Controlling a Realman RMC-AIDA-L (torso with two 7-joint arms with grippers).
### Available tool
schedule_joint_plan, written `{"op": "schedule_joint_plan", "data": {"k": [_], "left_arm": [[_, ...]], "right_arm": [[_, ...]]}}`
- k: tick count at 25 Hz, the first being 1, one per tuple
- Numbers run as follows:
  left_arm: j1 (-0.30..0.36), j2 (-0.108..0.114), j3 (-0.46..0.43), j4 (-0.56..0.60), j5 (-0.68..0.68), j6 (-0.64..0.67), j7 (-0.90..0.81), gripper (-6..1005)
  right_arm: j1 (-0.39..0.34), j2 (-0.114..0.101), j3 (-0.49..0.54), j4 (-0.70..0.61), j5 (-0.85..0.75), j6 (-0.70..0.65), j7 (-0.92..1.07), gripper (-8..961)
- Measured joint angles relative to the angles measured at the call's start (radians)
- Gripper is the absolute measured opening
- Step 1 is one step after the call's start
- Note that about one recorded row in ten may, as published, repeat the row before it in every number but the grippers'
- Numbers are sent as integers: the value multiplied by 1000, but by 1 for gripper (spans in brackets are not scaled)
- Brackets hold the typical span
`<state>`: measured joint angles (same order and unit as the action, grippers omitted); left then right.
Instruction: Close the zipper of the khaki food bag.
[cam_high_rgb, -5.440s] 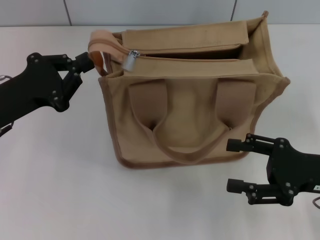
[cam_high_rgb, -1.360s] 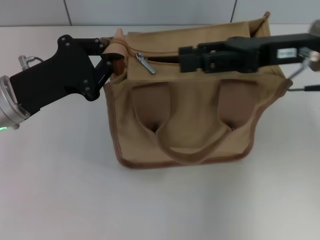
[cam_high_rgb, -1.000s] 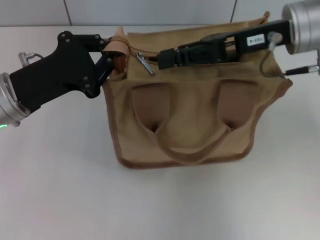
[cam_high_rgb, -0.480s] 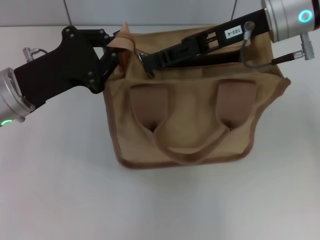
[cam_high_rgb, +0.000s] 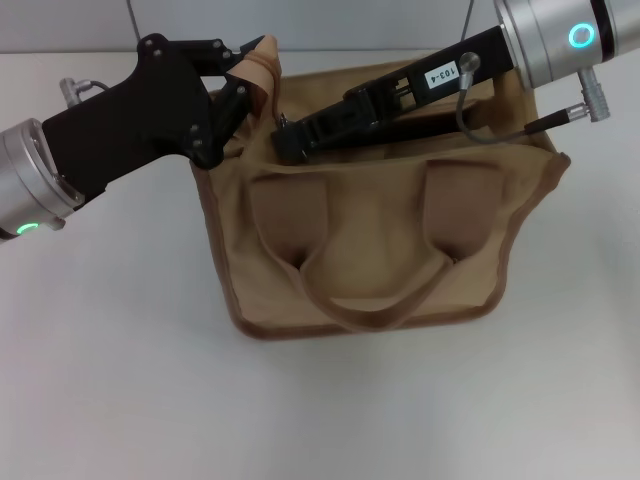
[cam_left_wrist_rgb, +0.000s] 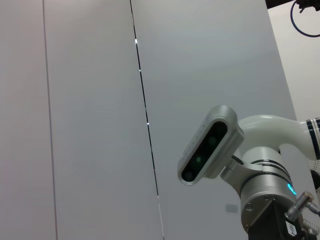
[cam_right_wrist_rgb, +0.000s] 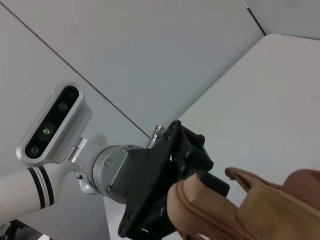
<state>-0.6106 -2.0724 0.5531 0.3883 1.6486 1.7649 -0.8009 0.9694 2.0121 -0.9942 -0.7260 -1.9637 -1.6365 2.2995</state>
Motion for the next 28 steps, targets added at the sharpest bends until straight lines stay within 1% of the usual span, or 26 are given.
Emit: {"op": "schedule_joint_plan", "data": {"k": [1, 11, 16, 22, 25, 26, 27, 28], "left_arm": [[0, 0, 0, 0, -7, -1, -1, 22], [2, 0, 1, 0, -14, -1, -1, 23], [6, 0, 1, 0, -15, -6, -1, 23], [9, 1, -2, 0, -29, -10, -2, 24], [14, 2, -2, 0, -42, -14, -2, 24], [15, 3, -2, 0, -45, -16, -2, 24], [17, 4, -2, 0, -47, -19, -2, 24], [17, 4, -3, 0, -49, -23, -2, 24]], "right_arm": [[-1, 0, 0, 0, 0, 0, 0, 414], [-18, 3, -3, -27, 0, 25, -8, 181], [-39, 11, -6, -85, -13, 17, -15, 22], [-56, 14, -7, -115, -41, 13, -15, 13], [-82, 15, -7, -157, -50, 13, -3, 8], [-107, 15, -3, -201, -65, 12, 13, 6], [-107, 15, -3, -201, -65, 12, 13, 5], [-123, 15, 0, -228, -78, 11, 25, 3]]}}
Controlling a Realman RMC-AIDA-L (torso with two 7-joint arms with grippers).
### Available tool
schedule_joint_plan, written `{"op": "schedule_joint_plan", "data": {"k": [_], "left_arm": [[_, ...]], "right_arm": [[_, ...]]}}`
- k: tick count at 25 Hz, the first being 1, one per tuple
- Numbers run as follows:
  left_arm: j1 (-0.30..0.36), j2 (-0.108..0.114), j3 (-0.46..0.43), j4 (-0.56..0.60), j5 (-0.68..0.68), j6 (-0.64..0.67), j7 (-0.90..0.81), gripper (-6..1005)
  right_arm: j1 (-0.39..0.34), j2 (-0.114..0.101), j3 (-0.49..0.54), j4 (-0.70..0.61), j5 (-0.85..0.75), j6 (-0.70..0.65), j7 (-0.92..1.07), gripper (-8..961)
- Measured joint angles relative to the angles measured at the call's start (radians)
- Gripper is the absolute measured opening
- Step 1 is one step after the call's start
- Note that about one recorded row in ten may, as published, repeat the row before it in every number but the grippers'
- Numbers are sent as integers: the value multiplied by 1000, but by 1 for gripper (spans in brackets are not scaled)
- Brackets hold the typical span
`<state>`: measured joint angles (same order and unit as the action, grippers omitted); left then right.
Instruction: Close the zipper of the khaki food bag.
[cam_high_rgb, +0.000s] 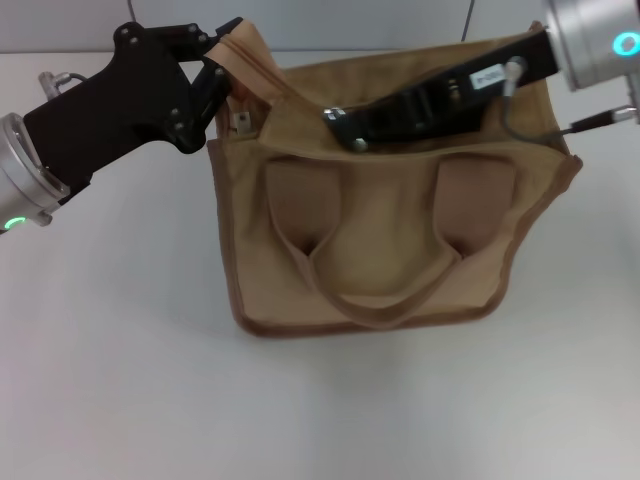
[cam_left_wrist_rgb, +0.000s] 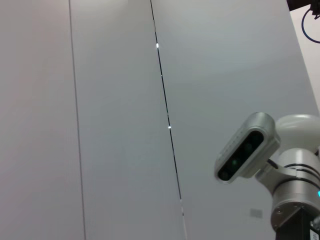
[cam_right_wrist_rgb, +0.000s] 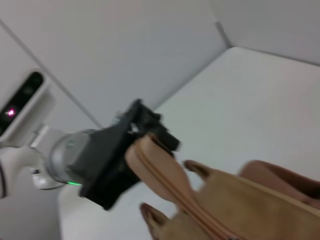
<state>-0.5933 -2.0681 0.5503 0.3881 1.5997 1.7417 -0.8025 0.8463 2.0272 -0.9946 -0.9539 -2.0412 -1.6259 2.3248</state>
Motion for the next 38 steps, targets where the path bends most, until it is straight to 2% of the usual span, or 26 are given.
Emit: {"op": "schedule_joint_plan", "data": {"k": [3, 9, 15, 22, 26, 30, 32, 33, 35, 37, 38], "left_arm": [[3, 2, -11, 0, -2, -13, -1, 25], [12, 5, -47, 2, -2, -18, -11, 25], [14, 9, -66, 8, -2, -34, -37, 25], [15, 9, -74, 9, -2, -38, -50, 26], [14, 10, -75, 9, -2, -37, -52, 26], [13, 8, -71, 7, -2, -37, -52, 26], [14, 7, -71, 5, -2, -38, -52, 26], [15, 6, -72, 5, -1, -38, -52, 27], [15, 6, -73, 4, -1, -38, -52, 27], [15, 6, -74, 3, -1, -38, -56, 27], [15, 6, -74, 2, -1, -39, -60, 27]], "right_arm": [[-72, -4, 22, -113, -46, -17, 43, 9], [-132, -13, 117, -215, -103, -60, 74, 38], [-165, -14, 217, -258, -137, -100, 77, 67], [-199, -13, 262, -278, -98, -111, 69, 101], [-233, -13, 323, -255, 25, -144, 6, 120], [-294, -16, 353, -193, 232, -190, -121, 140], [-321, -16, 354, -153, 321, -237, -196, 149], [-343, -17, 354, -92, 385, -312, -311, 154], [-348, -17, 355, -57, 397, -345, -363, 164], [-354, -17, 354, 27, 407, -407, -486, 403], [-355, -18, 353, 82, 407, -433, -557, 436]]}}
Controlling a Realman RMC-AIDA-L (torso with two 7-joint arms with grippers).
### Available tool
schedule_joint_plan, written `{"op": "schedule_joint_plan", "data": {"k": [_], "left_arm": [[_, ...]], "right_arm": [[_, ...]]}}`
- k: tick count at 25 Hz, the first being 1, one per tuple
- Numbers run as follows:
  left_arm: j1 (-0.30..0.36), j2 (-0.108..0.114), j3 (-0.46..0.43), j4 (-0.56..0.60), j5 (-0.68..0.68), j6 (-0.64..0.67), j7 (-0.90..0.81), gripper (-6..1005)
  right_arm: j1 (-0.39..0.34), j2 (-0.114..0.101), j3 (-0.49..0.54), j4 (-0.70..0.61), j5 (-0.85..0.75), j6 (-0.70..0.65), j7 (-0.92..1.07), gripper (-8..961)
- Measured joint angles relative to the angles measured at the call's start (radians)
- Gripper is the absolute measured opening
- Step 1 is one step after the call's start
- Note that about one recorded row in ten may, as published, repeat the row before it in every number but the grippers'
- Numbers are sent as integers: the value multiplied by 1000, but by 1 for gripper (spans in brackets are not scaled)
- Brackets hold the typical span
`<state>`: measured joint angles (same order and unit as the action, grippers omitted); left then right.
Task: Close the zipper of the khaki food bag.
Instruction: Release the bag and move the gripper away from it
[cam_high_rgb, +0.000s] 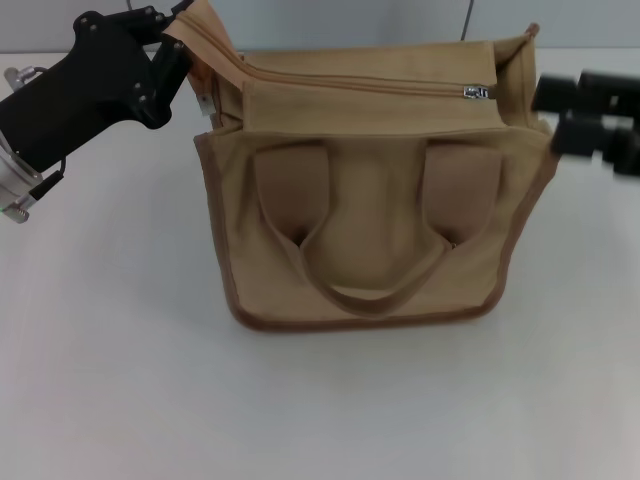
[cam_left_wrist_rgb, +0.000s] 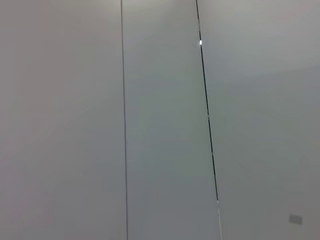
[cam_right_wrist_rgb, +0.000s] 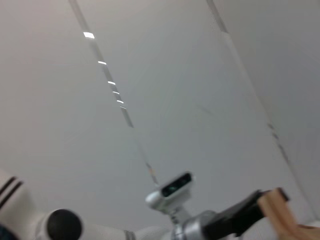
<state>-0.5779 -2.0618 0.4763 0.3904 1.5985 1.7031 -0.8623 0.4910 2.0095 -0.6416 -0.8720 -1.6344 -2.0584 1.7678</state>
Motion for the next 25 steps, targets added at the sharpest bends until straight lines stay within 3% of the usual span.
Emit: {"op": "schedule_joint_plan", "data": {"k": [5, 6, 9, 10, 11, 15, 25], "left_arm": [[0, 3, -1, 1, 0, -1, -23, 27], [0, 3, -1, 1, 0, -1, -23, 27], [1, 3, -1, 2, 3, -3, -37, 27], [2, 3, -1, 3, 4, -4, -44, 28], [2, 3, -1, 3, 5, -4, -52, 28], [8, 3, -1, 7, 6, -6, -78, 28], [32, 7, -1, 10, 4, -25, -112, 29]], "right_arm": [[-22, -4, -20, 272, -90, -37, -439, 600], [-22, -4, -20, 272, -90, -37, -439, 630], [-35, 14, -22, 326, -214, -26, -631, 721], [-41, 32, -23, 349, -286, 4, -723, 751], [-41, 32, -23, 349, -286, 4, -723, 751], [-54, 66, -23, 401, -408, 156, -849, 751], [-43, 67, -23, 458, -416, 190, -889, 751]]}}
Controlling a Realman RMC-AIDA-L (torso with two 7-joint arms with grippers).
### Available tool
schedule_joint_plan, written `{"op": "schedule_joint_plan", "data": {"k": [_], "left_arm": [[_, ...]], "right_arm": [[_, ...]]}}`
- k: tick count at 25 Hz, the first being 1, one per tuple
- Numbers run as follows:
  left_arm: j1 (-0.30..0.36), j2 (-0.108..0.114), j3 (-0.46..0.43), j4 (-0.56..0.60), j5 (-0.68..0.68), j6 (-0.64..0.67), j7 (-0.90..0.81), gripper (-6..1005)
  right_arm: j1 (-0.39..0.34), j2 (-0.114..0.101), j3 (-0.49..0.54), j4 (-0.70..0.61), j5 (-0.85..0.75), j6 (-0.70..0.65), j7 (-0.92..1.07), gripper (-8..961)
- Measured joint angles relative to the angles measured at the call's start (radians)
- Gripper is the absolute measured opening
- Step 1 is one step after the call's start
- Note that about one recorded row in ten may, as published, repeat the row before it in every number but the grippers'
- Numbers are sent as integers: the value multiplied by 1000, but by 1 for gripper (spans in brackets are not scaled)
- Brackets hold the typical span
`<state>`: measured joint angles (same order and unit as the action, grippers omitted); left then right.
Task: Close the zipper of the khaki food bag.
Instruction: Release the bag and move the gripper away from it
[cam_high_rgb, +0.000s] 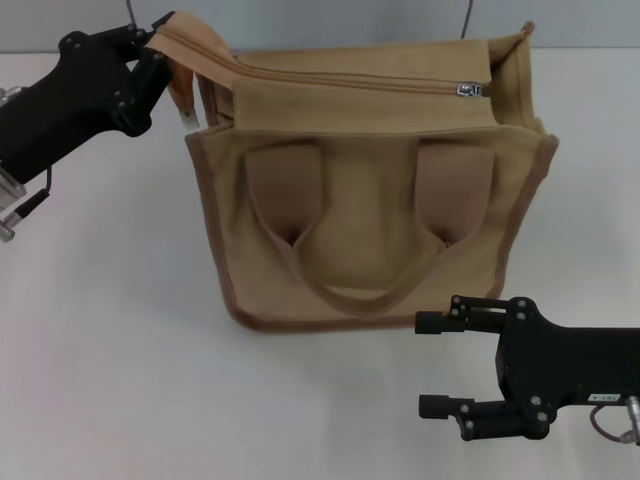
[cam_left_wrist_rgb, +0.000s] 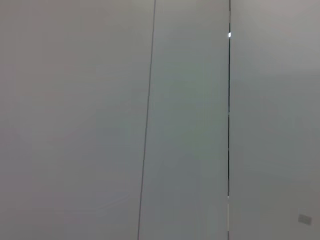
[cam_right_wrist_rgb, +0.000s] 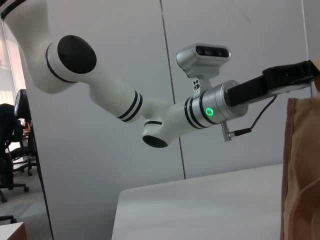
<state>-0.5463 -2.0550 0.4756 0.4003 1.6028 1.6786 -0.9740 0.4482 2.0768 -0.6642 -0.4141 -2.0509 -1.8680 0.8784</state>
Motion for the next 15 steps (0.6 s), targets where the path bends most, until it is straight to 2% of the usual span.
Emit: {"op": "schedule_joint_plan", "data": {"k": [7, 11, 15], "left_arm": [[42, 8, -4, 6, -4, -4, -53, 29], [66, 19, 16, 51, 14, 3, -109, 183], [100, 55, 50, 109, 67, 21, -194, 365]], "right_arm": [[17, 0, 0, 19, 6, 17, 1, 751], [28, 0, 0, 27, 6, 31, 5, 751], [39, 2, 1, 35, 6, 40, 6, 750]]}}
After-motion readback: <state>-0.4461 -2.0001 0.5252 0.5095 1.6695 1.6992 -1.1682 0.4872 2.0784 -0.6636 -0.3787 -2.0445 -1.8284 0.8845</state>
